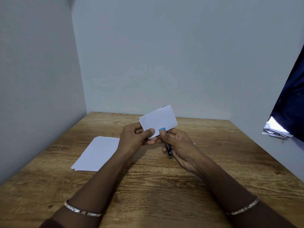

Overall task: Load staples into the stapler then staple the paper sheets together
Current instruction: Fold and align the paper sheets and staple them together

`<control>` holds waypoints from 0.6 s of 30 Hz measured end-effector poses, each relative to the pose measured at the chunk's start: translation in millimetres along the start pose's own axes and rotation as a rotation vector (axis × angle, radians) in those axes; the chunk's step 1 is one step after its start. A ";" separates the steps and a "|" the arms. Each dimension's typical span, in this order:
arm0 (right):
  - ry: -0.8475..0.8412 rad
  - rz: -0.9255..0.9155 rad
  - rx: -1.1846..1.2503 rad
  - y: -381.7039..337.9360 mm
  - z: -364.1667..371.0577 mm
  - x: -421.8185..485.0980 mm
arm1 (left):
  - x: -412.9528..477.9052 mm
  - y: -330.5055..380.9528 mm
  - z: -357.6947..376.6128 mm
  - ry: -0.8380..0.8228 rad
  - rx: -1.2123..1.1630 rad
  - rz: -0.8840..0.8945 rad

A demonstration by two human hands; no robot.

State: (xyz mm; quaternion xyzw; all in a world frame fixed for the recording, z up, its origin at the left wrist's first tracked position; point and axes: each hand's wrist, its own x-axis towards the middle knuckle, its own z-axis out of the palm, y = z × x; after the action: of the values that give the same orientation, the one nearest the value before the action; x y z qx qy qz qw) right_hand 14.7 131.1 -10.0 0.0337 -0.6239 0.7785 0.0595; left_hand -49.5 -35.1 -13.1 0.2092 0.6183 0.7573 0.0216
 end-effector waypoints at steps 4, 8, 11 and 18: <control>0.036 0.000 0.019 0.4 -1.6 0.1 | -0.9 0.0 2.5 -0.014 0.010 0.007; 0.059 -0.006 0.001 0.5 -1.9 0.0 | -0.7 0.3 1.8 -0.020 0.036 0.025; 0.057 -0.015 -0.008 0.3 -2.0 -0.3 | -1.3 0.9 2.0 -0.022 0.044 0.030; 0.061 -0.020 0.001 1.6 -2.7 0.7 | -0.8 0.7 2.1 -0.010 0.075 0.037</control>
State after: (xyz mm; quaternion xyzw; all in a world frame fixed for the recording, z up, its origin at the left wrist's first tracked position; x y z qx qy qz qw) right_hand 13.9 133.4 -12.1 0.0163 -0.6212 0.7787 0.0862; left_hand -47.8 -33.5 -12.4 0.2251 0.6419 0.7330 0.0028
